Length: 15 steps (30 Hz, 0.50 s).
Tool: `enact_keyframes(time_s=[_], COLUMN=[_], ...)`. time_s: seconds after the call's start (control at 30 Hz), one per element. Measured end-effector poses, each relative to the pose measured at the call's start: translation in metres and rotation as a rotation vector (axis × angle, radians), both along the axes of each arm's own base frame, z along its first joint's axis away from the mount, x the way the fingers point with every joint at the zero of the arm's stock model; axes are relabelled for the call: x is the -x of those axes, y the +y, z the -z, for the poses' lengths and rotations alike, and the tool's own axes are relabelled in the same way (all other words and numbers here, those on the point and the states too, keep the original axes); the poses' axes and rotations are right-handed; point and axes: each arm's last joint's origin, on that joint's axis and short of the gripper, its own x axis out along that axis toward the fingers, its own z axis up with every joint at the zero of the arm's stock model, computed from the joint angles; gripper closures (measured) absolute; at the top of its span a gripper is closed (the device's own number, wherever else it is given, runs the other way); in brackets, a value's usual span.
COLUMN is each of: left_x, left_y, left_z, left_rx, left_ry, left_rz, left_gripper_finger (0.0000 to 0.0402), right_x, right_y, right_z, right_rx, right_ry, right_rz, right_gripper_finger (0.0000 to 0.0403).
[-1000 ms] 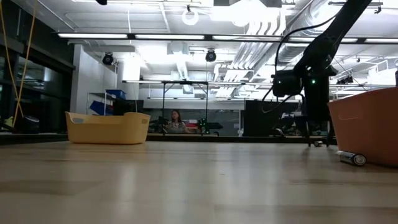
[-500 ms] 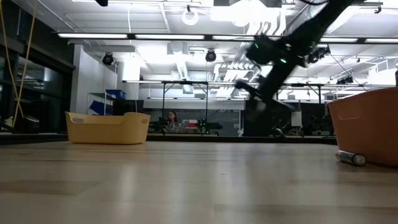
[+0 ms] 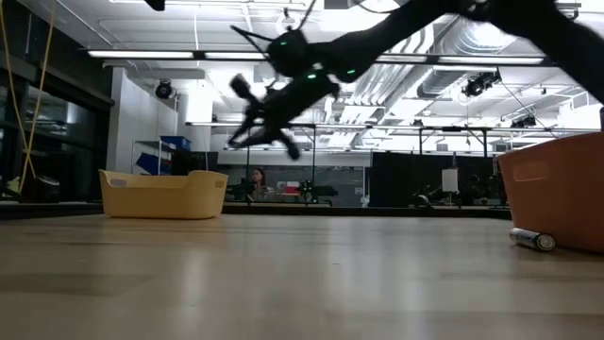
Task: Sort batteries
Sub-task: Put the black battery into the yellow bin
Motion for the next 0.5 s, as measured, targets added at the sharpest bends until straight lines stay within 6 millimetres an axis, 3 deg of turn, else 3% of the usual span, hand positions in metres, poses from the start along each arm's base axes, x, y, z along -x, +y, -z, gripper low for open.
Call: enact_keyframes(time_s=[0.13, 0.23, 0.33, 0.5], left_x=[0.000, 0.000, 0.000, 0.000], left_y=[0.000, 0.000, 0.000, 0.000], left_z=[0.000, 0.000, 0.000, 0.000], left_rx=[-0.001, -0.001, -0.002, -0.027], left_ry=[0.000, 0.000, 0.002, 0.028], left_rz=[0.001, 0.002, 0.002, -0.019], left_gripper_finger=[0.0154, 0.0154, 0.0154, 0.0154], right_x=[-0.035, -0.048, -0.050, -0.038], right_y=[-0.009, -0.013, -0.014, -0.020], right_z=[-0.008, -0.005, -0.006, -0.029], right_rx=[0.030, 0.019, 0.026, 0.062], right_ry=[-0.069, -0.026, 0.018, 0.033], right_rz=[-0.102, -0.115, -0.145, -0.240], right_gripper_finger=[0.0361, 0.0314, 0.0252, 0.0177])
